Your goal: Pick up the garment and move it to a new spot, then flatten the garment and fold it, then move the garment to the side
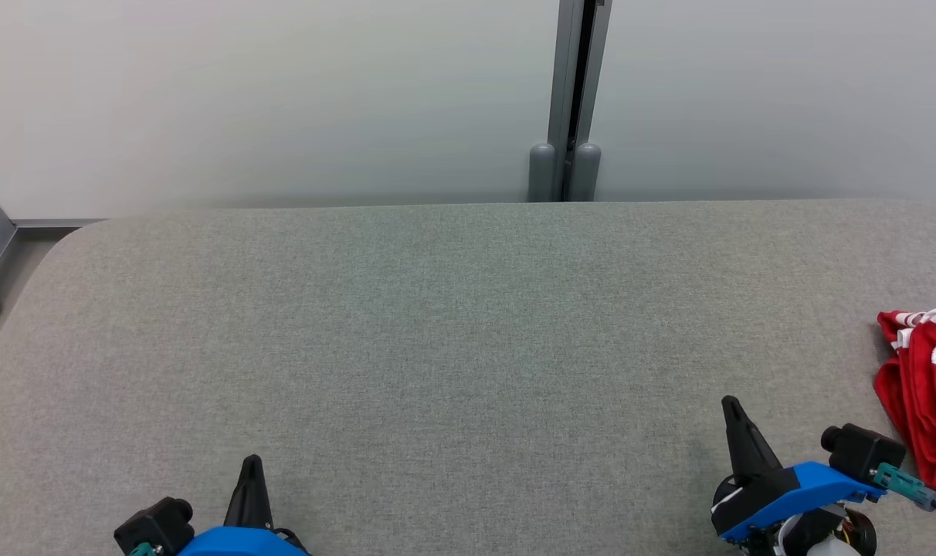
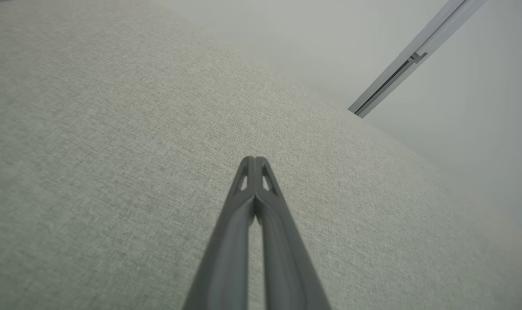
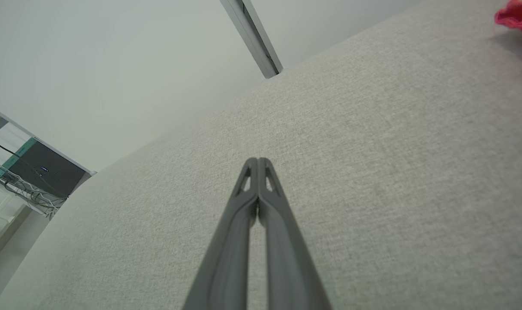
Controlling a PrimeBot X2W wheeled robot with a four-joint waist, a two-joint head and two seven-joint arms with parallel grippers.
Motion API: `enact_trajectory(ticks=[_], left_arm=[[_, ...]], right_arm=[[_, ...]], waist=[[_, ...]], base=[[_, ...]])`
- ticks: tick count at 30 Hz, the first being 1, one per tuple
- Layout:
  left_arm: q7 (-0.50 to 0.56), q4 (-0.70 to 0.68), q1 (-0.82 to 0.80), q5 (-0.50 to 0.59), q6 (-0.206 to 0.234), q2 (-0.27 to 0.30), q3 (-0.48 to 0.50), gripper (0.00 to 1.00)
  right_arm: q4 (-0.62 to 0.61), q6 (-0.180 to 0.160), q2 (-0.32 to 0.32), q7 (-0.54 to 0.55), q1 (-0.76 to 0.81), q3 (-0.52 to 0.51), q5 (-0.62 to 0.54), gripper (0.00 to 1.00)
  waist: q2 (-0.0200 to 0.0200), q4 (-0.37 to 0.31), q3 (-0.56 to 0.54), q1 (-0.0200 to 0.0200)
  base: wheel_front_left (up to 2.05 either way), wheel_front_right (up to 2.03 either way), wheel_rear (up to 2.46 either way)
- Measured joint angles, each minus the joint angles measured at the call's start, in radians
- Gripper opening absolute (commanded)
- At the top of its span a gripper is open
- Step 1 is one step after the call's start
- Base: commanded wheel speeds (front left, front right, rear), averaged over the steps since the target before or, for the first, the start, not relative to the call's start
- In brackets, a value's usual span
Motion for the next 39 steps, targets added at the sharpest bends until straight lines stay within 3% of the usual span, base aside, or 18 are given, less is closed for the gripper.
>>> enact_trajectory(ticks=[39], left_arm=[[0.13,-0.084,-0.047,-0.499,-0.066,0.0,0.105,0.0]], right_arm=[[-0.153,0.0,0.0,0.128,0.031,-0.065,0.513,0.0]], waist=[[0.0,-0.014,-0.003,0.0001]], base=[[0.0,0.0,0.0]])
